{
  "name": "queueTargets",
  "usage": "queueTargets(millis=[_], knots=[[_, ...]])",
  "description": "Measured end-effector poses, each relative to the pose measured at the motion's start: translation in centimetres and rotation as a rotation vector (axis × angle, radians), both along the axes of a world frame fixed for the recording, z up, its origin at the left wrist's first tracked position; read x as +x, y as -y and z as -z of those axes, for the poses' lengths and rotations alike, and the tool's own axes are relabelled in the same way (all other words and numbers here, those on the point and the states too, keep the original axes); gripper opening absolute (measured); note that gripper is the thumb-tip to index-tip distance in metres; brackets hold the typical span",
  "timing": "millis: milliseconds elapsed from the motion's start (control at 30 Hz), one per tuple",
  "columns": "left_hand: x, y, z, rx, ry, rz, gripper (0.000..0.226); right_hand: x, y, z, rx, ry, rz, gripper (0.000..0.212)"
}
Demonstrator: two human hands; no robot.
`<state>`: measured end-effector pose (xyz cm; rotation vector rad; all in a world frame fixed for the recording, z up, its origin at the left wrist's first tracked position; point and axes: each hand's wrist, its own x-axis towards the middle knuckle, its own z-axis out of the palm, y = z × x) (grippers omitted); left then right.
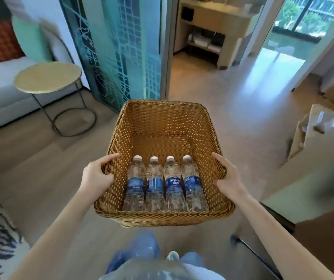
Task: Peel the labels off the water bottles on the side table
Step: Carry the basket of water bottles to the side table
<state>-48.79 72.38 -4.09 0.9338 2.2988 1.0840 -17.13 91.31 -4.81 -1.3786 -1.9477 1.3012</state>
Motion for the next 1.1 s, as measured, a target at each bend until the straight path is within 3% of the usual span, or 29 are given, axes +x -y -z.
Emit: queueTargets(millis=[300, 600, 1100], knots=[[-7.8, -5.3, 2.2, -0.026, 0.034, -0.295, 0.072, -14.7, -14.2, 2.4, -0.024, 0.118, -0.249, 0.094], [-21.7, -12.1, 5.1, -0.062, 0.086, -0.48, 0.07, -34.7, -24.9, 5.2, -0.073, 0.224, -0.471, 0.092], [-40.8, -25.9, 4.8, -0.011, 0.071, -0.761, 0.069, -60.9, -42.2, 4.1, 0.009, 0.171, -0.688, 0.095]])
